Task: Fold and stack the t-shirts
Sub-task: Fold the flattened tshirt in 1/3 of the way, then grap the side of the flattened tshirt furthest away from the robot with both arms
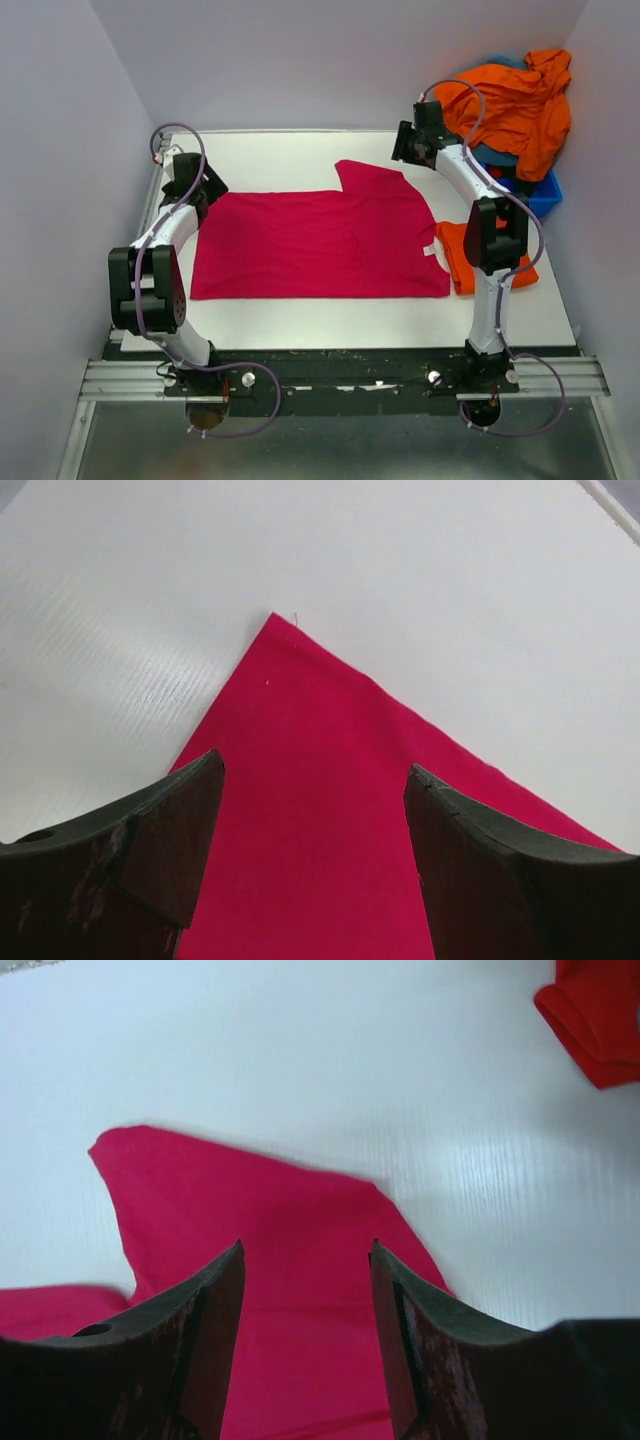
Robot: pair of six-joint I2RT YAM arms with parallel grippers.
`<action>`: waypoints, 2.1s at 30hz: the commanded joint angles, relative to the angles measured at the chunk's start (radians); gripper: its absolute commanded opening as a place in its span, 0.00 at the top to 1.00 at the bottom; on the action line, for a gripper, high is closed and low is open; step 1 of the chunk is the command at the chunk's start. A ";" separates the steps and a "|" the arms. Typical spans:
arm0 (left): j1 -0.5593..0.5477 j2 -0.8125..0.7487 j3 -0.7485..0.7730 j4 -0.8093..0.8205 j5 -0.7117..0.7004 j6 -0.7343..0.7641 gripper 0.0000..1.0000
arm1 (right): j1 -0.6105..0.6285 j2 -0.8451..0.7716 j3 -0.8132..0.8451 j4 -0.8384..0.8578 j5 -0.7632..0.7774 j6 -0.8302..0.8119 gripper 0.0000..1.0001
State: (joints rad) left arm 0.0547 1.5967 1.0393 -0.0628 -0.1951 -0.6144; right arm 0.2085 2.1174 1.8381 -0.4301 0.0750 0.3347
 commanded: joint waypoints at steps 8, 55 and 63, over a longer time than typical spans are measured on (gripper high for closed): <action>0.048 0.189 0.179 -0.135 0.042 0.055 0.16 | 0.000 0.391 0.501 -0.260 -0.108 -0.102 0.38; 0.082 0.284 0.281 -0.213 0.098 0.068 0.16 | 0.012 0.487 0.532 -0.326 -0.118 0.104 0.52; 0.082 0.276 0.289 -0.216 0.112 0.068 0.16 | 0.068 0.484 0.538 -0.387 0.019 0.055 0.51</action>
State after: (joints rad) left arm 0.1299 1.8706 1.3003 -0.2588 -0.0937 -0.5606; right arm 0.2485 2.5759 2.3535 -0.7368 0.0196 0.4175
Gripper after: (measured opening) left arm 0.840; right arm 0.510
